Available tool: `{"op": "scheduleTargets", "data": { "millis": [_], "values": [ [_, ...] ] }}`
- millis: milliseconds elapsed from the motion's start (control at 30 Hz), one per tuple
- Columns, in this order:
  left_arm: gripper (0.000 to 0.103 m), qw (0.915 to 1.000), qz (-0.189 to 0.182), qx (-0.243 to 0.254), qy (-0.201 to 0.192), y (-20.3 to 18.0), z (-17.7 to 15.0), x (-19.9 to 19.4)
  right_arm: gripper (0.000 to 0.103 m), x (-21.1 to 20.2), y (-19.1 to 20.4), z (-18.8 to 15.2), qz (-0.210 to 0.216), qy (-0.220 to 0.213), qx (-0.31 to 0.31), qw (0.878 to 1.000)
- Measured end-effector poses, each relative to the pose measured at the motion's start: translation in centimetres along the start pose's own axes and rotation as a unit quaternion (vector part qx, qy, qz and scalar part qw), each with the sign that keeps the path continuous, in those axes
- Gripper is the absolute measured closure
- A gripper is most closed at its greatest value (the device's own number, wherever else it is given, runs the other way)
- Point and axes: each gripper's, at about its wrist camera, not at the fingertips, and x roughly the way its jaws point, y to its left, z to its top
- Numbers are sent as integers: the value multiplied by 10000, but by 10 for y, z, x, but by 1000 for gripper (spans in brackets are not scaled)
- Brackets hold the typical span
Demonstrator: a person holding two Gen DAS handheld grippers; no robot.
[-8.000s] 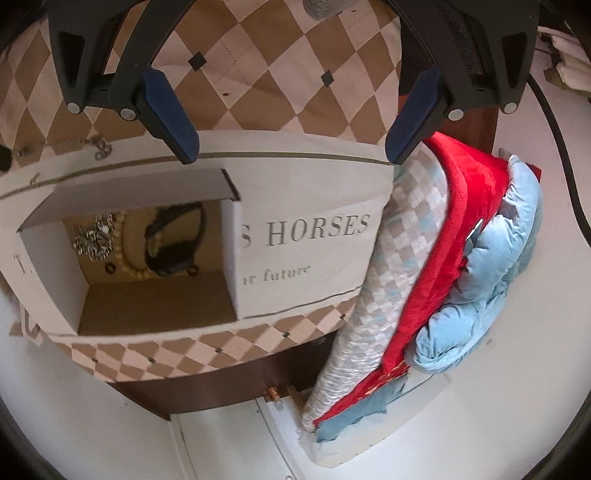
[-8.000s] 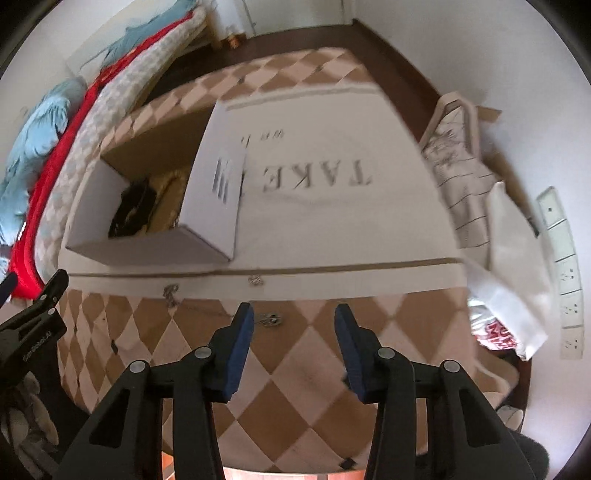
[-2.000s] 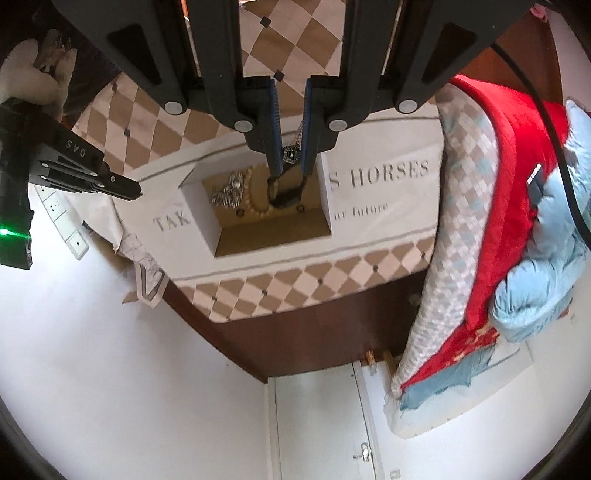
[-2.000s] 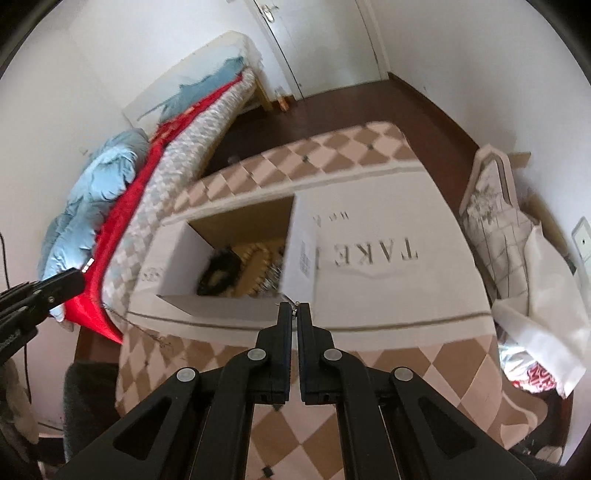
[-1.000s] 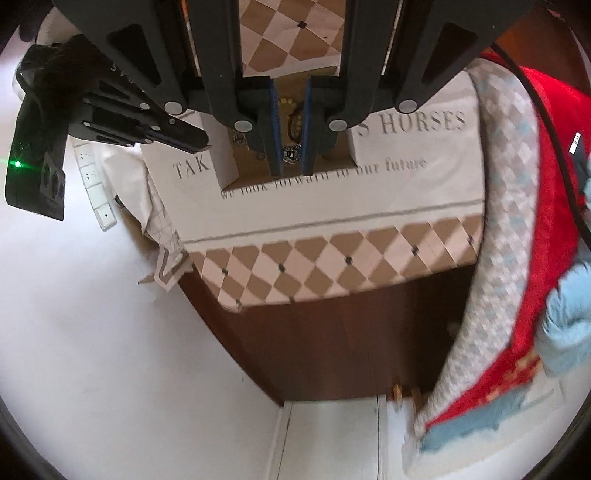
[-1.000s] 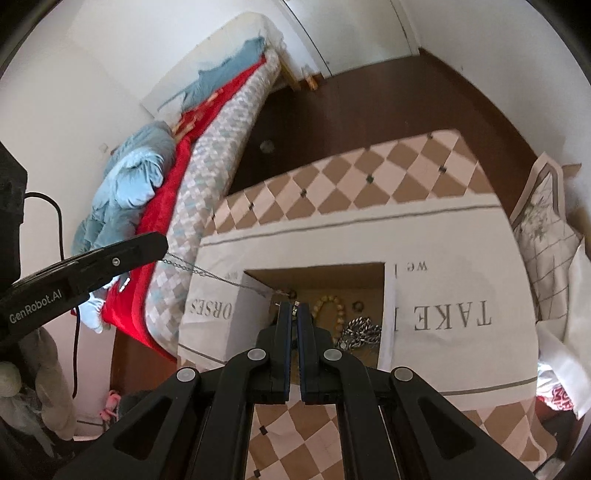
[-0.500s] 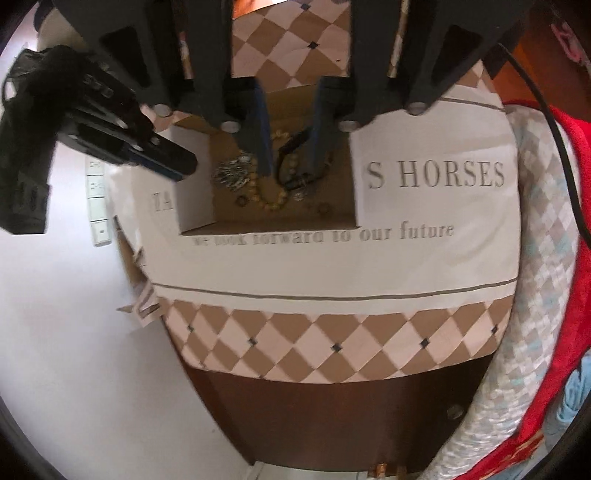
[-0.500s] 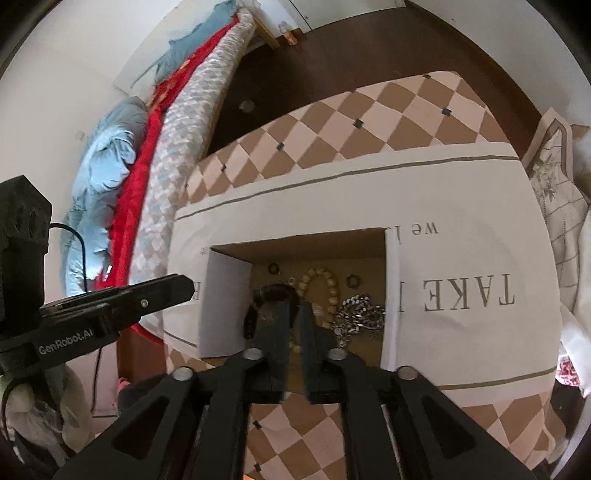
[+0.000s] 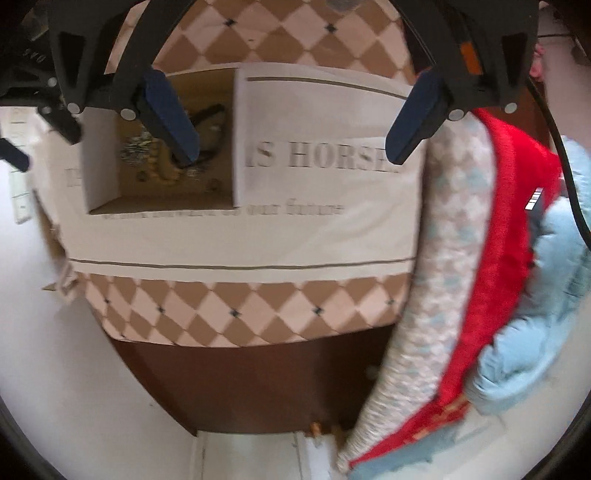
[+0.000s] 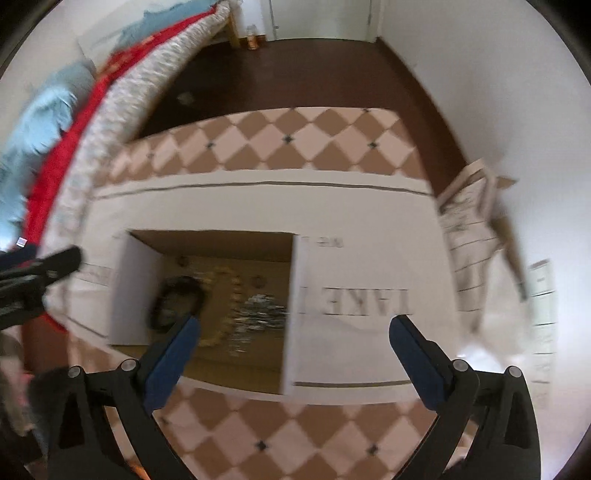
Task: Organize jewelry
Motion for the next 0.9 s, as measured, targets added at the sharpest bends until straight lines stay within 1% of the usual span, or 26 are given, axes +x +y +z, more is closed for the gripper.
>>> {"op": "scheduleTargets", "data": {
  "millis": [67, 133, 233, 333, 367, 567, 667, 800, 900],
  "values": [
    [0, 9998, 135, -10, -142, 1, -7, -5, 0, -1, 0, -3, -121, -12, 16, 9999],
    [0, 9996, 172, -23, -217, 1, -13, -9, 0, -3, -1, -8, -199, -44, 31, 9998],
    [0, 9993, 200, -71, -312, 1, -26, -18, 0, -9, -1, -16, -175, -87, 74, 9998],
    [0, 9987, 213, -130, -456, -1, -35, -31, 0, -25, 0, -28, -115, -210, 145, 9996],
    [0, 9981, 245, -162, -547, -1, -40, -40, 0, -33, 0, -33, -136, -291, 153, 9994],
    [0, 9951, 106, -243, -957, 0, -67, -84, 0, -79, -1, -60, -256, -691, 222, 9970],
    [0, 9925, 133, -232, -1193, -1, -81, -109, 0, -111, -3, -73, -363, -1015, 259, 9938],
    [0, 9899, 35, -267, -1392, 1, -95, -137, 0, -153, -8, -87, -389, -1389, 331, 9890],
    [0, 9866, 54, -310, -1603, 2, -105, -162, 0, -183, -10, -96, -416, -1636, 339, 9851]
  ]
}}
